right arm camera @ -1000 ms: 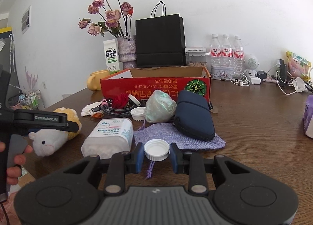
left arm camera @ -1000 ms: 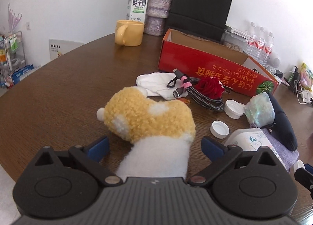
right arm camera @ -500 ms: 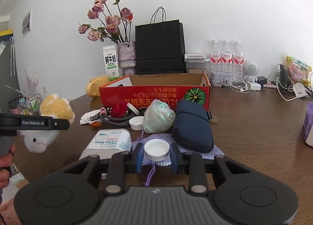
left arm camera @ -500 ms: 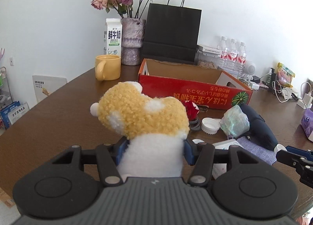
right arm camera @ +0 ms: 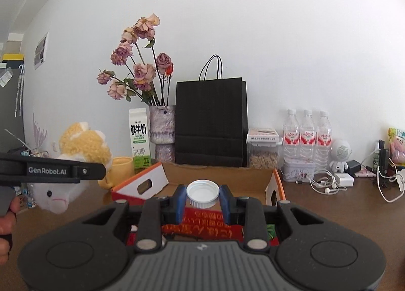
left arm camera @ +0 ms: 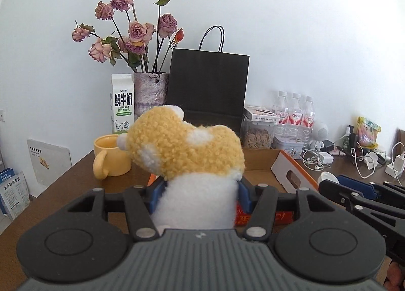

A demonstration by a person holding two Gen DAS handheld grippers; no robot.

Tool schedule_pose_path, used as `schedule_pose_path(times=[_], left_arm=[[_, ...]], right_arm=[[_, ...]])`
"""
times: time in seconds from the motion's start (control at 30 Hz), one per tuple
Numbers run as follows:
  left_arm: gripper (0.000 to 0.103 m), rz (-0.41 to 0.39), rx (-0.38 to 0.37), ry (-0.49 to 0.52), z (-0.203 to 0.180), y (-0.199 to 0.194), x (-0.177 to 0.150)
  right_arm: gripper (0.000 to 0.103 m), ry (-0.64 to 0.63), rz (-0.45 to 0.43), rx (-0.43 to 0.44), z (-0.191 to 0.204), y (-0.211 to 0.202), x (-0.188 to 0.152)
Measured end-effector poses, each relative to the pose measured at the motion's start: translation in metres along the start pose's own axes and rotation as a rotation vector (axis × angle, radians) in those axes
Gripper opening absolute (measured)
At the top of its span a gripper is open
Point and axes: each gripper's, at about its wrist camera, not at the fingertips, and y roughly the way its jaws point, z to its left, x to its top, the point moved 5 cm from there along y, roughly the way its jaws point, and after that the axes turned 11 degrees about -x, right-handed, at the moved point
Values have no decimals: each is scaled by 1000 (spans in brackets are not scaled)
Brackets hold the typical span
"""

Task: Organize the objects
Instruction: 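Lift the plush toy over the red box with left tool while right tool carries the cap there, then release the plush toy into the box with left tool while right tool drops the cap in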

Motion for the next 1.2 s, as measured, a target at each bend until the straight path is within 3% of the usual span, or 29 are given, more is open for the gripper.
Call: schedule_pose_path(times=[0.37,0.63,0.9,1.0,1.03,1.07,1.1,1.13,1.17,1.2], left_arm=[[57,25,30,-32,6,76,26],[57,84,88,-105,31,143,17],[58,140,64,-89,34,177,2],[66,159,37,-77,31,179,-3],[80,167,27,-73,30,180,-4],[89,161,67,-70,32,179,-5],[97,151,117,-68,34,177,-5],[103,140,159,-71,38,176,-5],[103,130,168,-79,41,175,-4],[103,134,148,-94,43,174,-3]], right_arm=[[27,-2,27,-12,8,92,31],[27,3,124,-27,4,149,12],[27,-21,221,-37,2,175,-11],[28,-28,230,-59,1,176,-14],[39,-32,238,-74,0,176,-14],[56,-31,244,-110,-3,177,-15],[66,-28,249,-146,-6,178,-16],[87,-18,255,-176,-11,179,-16],[102,0,262,-174,-16,180,-17],[102,16,267,-163,-19,180,-17]])
